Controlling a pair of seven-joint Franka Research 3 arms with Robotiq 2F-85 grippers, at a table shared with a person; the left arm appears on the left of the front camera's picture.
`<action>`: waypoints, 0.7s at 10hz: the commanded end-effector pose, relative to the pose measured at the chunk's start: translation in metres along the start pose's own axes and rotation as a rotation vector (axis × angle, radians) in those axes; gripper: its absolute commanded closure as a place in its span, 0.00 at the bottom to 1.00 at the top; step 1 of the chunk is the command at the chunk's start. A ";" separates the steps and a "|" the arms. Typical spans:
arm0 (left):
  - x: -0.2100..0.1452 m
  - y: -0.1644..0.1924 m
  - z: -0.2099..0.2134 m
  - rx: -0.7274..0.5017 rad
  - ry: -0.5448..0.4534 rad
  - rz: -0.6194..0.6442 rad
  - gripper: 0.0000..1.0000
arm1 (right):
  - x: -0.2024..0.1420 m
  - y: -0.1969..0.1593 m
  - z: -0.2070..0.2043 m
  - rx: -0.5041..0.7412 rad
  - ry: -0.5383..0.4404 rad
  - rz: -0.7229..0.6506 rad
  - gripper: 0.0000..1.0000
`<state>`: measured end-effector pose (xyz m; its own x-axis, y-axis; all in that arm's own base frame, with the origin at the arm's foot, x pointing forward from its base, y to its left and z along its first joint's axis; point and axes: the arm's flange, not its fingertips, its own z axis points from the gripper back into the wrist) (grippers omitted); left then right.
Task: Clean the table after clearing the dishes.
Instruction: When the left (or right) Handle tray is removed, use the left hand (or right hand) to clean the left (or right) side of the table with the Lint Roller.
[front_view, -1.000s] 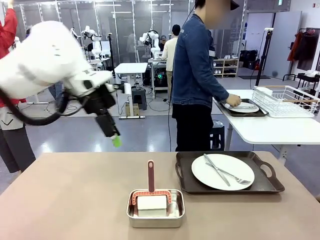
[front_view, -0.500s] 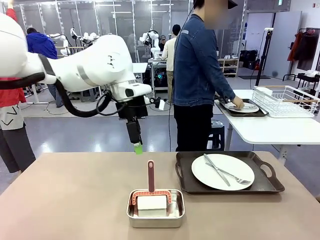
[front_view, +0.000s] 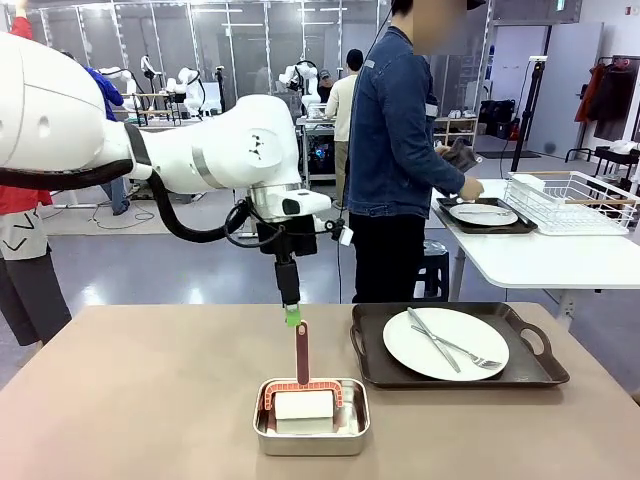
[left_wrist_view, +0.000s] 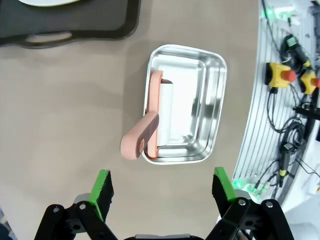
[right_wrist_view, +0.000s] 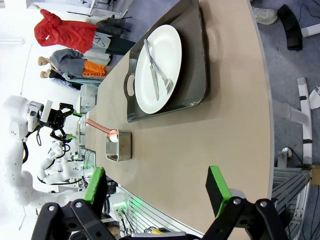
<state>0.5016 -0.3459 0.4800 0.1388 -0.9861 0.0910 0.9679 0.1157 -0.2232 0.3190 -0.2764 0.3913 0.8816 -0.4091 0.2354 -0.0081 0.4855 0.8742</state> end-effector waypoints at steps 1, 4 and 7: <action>0.005 0.000 -0.017 0.041 0.046 0.021 0.00 | -0.001 0.003 0.002 0.012 -0.003 0.005 0.00; 0.004 0.002 -0.047 0.045 0.003 -0.025 0.00 | -0.001 0.003 0.002 0.012 -0.003 0.005 0.00; 0.009 0.002 -0.069 0.034 0.019 -0.086 0.00 | -0.001 0.003 0.002 0.012 -0.003 0.005 0.00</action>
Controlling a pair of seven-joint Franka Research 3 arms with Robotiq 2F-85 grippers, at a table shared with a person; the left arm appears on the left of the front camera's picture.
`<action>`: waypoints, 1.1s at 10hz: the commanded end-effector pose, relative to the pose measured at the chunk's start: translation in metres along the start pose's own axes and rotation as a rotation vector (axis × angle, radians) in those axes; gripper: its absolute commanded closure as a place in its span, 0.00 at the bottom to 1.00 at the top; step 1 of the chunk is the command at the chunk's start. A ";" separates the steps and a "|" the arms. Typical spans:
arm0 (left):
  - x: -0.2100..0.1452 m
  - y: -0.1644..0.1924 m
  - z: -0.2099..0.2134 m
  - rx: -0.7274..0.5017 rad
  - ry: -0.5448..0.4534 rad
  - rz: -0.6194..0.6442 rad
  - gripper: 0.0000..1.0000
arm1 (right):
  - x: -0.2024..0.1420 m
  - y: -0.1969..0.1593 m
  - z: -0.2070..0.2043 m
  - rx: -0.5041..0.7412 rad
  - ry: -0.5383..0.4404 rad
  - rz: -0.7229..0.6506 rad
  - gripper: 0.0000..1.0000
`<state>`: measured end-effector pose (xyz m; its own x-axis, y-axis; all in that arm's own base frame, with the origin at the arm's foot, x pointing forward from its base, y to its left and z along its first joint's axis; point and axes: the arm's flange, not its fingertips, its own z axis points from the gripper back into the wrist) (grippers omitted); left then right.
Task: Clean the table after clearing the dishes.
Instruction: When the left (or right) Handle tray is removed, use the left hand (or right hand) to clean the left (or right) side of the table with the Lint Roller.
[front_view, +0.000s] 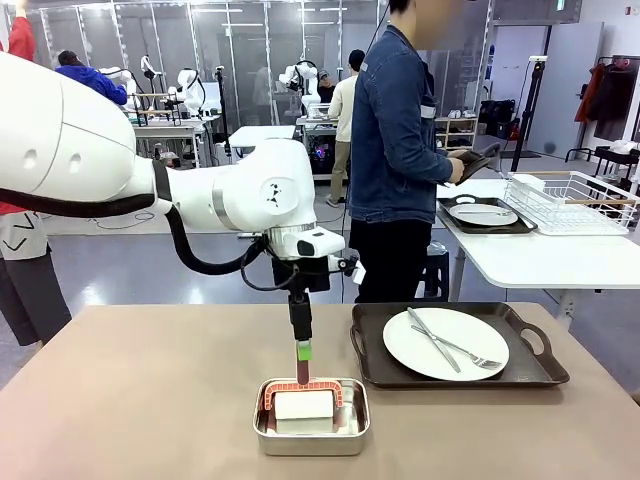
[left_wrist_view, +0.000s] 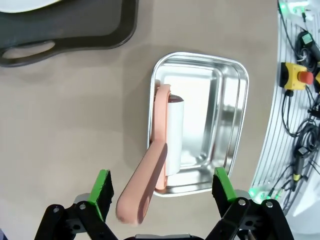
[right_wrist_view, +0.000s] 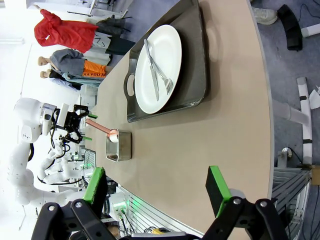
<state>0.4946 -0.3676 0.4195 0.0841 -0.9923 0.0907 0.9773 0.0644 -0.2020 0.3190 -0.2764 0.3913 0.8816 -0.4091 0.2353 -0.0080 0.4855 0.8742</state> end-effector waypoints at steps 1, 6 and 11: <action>-0.006 -0.002 -0.006 0.020 0.002 -0.027 0.00 | -0.001 0.003 0.002 0.012 -0.003 0.005 0.00; -0.009 -0.001 -0.003 0.009 0.014 -0.031 1.00 | -0.001 0.003 0.002 0.012 -0.003 0.005 0.00; -0.010 0.000 0.004 0.010 -0.006 -0.002 1.00 | -0.001 0.003 0.002 0.012 -0.003 0.005 0.00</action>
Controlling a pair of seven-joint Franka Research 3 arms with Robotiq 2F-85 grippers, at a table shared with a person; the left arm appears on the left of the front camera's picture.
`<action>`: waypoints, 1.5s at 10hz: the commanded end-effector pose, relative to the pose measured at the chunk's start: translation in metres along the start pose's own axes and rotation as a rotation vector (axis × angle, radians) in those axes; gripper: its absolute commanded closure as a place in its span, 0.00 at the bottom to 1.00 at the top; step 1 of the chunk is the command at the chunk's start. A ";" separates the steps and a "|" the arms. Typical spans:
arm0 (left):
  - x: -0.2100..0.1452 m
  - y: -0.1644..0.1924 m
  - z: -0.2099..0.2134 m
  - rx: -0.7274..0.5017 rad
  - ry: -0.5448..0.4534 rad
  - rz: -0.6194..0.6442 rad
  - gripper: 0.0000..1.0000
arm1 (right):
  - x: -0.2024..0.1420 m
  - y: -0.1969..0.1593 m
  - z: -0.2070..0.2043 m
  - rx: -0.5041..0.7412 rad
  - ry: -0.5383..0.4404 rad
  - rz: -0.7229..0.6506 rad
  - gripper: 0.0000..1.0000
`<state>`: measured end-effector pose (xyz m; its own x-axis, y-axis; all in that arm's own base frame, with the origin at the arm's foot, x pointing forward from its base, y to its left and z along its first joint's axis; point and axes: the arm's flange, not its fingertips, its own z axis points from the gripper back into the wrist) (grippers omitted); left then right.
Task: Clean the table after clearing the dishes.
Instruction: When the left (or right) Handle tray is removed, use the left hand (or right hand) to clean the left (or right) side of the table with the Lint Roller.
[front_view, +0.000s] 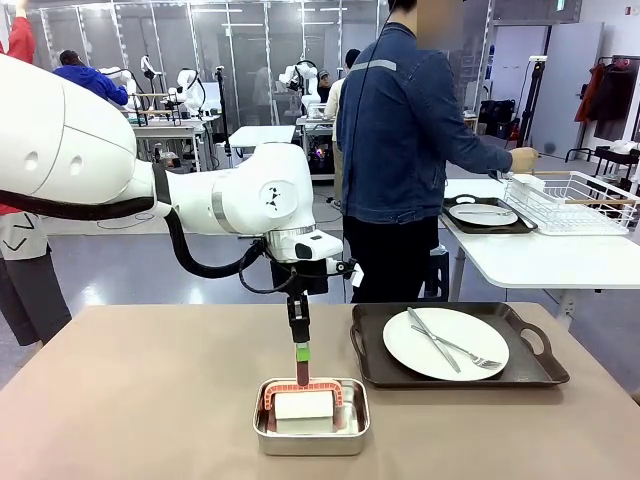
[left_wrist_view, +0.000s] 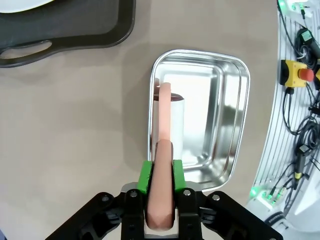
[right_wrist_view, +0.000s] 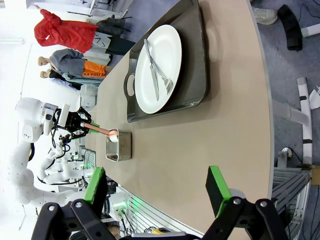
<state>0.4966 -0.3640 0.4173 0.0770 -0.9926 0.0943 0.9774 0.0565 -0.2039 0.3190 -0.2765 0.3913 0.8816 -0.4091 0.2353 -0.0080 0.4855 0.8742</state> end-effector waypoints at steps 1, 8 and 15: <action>-0.005 -0.006 0.010 0.020 0.003 0.008 1.00 | -0.001 0.003 0.002 0.012 -0.003 0.005 0.00; -0.187 -0.095 0.188 0.200 -0.521 0.740 0.89 | -0.001 0.003 0.002 0.012 -0.003 0.005 0.00; -0.276 -0.070 0.175 0.116 -0.588 0.837 0.89 | -0.001 0.003 0.002 0.012 -0.003 0.005 0.00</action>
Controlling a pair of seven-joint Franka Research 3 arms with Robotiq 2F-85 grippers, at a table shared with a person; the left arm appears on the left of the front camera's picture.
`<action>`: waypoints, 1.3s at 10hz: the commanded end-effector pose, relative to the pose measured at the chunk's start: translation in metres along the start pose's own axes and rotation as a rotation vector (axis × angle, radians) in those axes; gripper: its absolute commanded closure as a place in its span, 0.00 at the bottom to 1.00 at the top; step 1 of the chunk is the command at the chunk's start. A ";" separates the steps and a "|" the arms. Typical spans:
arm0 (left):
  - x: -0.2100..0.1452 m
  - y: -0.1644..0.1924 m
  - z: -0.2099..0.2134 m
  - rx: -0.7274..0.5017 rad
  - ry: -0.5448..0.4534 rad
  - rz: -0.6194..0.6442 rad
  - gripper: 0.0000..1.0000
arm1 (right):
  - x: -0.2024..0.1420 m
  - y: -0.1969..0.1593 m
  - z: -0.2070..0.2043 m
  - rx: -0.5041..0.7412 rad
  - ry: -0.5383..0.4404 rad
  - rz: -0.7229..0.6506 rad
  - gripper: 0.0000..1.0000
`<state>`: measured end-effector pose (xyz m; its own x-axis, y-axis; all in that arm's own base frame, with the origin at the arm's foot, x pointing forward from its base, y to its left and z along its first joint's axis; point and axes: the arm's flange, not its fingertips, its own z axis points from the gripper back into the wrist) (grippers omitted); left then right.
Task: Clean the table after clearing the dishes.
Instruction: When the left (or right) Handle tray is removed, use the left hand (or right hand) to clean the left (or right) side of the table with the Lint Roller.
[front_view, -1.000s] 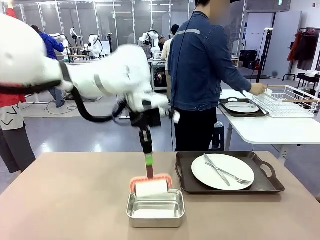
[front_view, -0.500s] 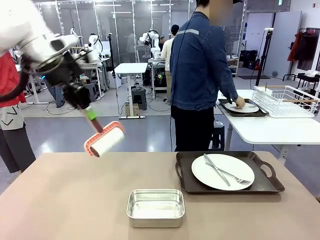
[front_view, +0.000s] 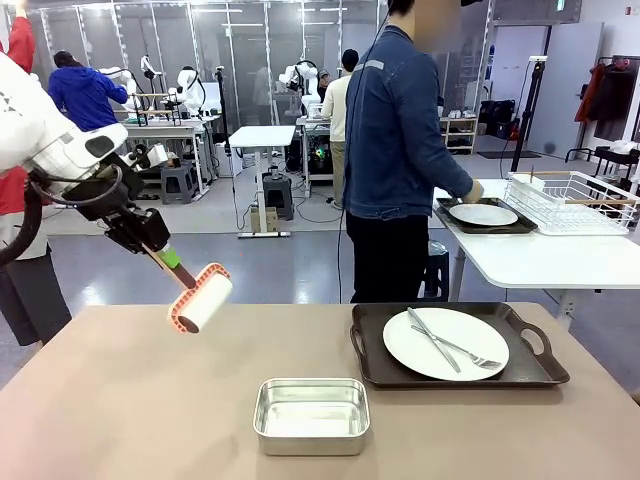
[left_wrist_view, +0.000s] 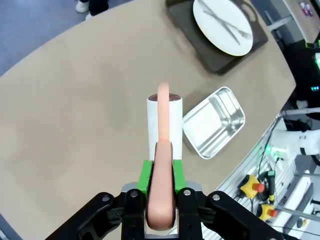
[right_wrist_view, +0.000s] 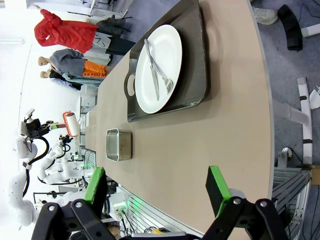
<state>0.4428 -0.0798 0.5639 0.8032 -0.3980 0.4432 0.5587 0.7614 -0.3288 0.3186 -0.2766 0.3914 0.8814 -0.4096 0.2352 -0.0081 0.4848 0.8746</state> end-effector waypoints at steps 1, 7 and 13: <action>0.003 -0.001 0.013 -0.013 0.019 -0.019 0.89 | -0.001 0.003 0.002 0.011 -0.003 0.005 0.00; 0.011 0.086 -0.089 -0.149 -0.072 0.463 0.79 | -0.001 0.003 0.002 0.011 -0.003 0.005 0.00; -0.027 0.165 -0.176 -0.394 -0.043 0.575 0.79 | -0.001 0.003 0.002 0.011 -0.003 0.005 0.00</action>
<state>0.5371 -0.0390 0.3626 0.9897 0.0287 0.1401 0.0905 0.6321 -0.7695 0.3186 -0.2766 0.3914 0.8816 -0.4093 0.2350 -0.0082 0.4844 0.8748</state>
